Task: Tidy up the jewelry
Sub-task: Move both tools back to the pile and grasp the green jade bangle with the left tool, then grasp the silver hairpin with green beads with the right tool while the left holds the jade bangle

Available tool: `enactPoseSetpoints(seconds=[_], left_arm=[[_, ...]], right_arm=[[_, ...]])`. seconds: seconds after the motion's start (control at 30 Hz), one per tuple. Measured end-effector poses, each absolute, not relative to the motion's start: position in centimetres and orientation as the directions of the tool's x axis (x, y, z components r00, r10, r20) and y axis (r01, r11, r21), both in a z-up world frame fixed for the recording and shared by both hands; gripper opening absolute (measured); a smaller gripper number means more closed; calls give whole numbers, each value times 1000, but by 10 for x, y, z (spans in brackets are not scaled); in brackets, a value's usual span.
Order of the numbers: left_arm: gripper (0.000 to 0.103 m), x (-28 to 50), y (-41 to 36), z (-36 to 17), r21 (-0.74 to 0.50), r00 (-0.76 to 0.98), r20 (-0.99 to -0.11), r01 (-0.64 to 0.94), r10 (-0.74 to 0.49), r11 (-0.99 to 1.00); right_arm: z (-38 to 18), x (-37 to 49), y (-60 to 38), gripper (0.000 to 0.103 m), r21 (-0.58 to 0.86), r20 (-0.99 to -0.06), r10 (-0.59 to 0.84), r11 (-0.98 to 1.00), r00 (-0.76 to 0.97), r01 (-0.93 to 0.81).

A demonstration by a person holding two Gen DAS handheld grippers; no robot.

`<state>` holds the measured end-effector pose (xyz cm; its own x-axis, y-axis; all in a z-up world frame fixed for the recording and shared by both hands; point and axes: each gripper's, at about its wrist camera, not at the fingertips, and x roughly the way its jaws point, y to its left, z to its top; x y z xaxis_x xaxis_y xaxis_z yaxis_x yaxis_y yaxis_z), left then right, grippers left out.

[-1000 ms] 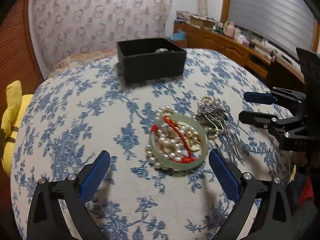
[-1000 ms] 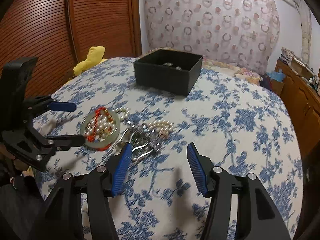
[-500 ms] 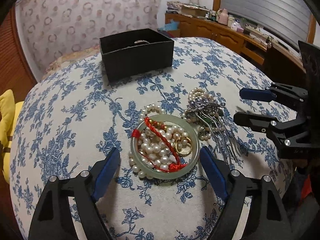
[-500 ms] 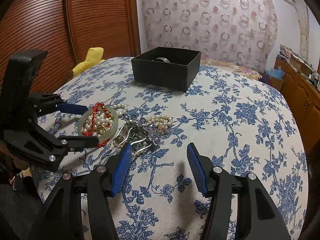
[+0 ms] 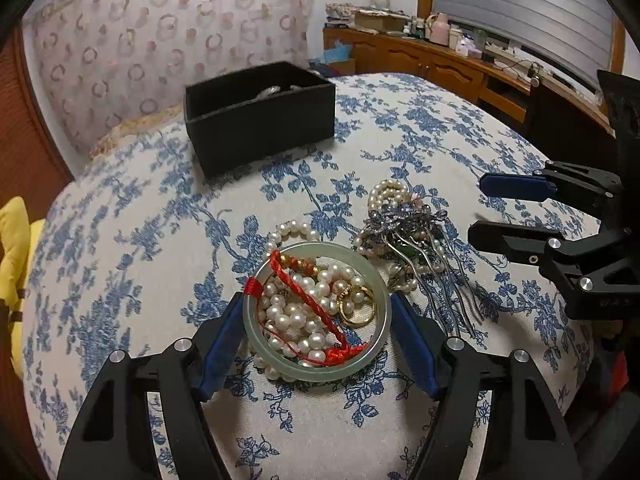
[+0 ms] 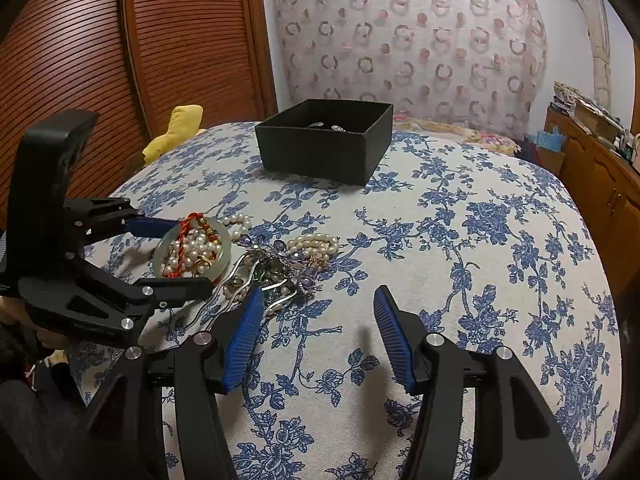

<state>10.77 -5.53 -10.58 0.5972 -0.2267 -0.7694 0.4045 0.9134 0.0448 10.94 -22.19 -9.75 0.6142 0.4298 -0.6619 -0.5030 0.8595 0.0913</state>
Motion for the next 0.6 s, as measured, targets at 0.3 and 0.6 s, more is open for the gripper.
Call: enactPoseSetpoints(seconds=[0.3,0.6], left_arm=[[69,91,-44,-85,17,660,-708,372,-252,928],[69,77,-25,-70,-11,695,-672,336,-256,942]], right_arm=[[-98,109,-221,60,91,-664,429,860,613,-503],[-101,110,-213,60,65,-689,419,848,591,-526]])
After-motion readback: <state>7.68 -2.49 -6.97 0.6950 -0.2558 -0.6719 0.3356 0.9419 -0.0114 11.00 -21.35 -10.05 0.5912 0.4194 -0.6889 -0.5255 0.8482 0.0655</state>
